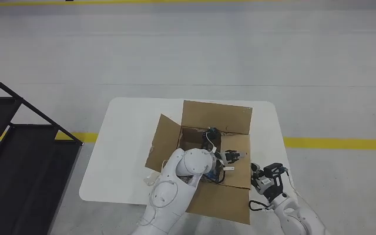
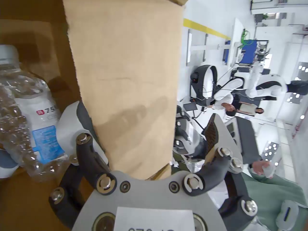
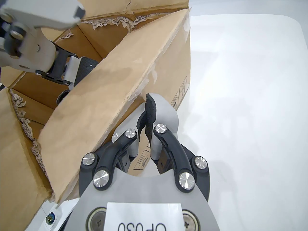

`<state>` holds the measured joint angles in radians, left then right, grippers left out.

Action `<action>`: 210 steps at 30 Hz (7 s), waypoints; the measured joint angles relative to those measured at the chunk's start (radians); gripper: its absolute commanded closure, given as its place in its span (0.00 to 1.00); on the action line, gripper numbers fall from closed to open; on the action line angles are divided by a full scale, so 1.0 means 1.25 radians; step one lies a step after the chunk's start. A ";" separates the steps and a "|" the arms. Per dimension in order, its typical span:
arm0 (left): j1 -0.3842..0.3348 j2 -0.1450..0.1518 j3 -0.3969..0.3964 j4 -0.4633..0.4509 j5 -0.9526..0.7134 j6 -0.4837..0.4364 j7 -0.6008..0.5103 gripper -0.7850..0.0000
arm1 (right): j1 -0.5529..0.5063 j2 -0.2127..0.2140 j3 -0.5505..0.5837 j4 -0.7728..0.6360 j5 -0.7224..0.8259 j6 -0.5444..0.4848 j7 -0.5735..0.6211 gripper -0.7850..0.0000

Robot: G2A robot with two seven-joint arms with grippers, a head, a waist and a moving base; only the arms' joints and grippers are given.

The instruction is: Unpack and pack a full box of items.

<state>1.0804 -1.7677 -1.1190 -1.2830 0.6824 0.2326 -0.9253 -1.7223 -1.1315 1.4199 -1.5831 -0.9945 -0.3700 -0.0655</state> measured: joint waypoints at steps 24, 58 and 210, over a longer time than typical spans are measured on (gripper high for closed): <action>-0.125 -0.029 0.224 -0.003 -0.083 -0.015 0.034 0.00 | -0.145 0.009 0.193 -0.096 0.108 0.055 -0.073 0.67; 0.040 0.104 -0.017 -0.565 0.505 -0.100 -0.315 0.00 | -0.133 0.003 0.256 -0.210 0.519 -0.114 0.161 0.17; 0.076 0.287 -0.454 -0.691 0.493 -0.466 -0.436 0.00 | 0.626 -0.151 -0.505 0.099 -0.278 0.432 0.959 1.00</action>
<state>1.1760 -1.4087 -1.6870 -2.1461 1.2983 -0.3500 -1.4700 -0.9399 -1.3201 0.7883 -1.4590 -1.3425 0.1705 1.1338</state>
